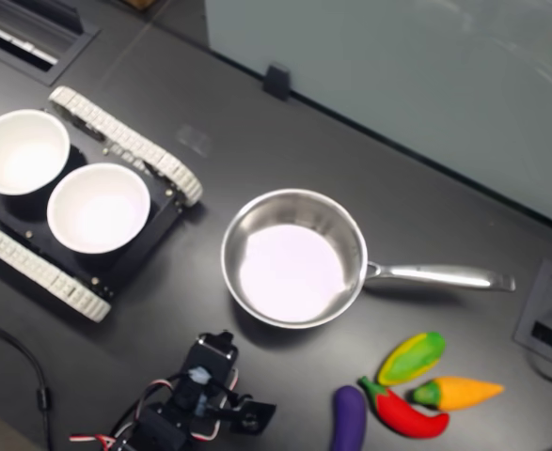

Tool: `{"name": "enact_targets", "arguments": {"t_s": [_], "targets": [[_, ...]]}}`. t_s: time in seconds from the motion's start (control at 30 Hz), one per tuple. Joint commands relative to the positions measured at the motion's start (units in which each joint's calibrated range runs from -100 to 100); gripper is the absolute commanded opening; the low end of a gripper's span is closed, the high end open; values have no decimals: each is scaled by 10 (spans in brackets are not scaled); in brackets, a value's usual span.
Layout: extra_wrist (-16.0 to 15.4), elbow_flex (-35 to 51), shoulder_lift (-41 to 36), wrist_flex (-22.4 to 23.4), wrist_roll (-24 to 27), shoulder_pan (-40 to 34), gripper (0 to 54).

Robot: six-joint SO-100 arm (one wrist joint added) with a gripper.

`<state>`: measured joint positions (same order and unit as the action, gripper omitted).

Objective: Pick up the chilli and place them in the pan

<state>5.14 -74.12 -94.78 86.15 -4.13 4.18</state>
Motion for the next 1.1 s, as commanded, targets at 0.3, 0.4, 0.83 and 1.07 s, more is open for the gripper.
{"name": "enact_targets", "arguments": {"t_s": [0.3,0.4,0.83,1.07], "targets": [[-2,106,-7,54,-19,59,0],[-2,118,-7,59,-20,61,0],[-2,159,-7,67,-33,106,0],[-2,254,26,84,-34,115,0]]}}
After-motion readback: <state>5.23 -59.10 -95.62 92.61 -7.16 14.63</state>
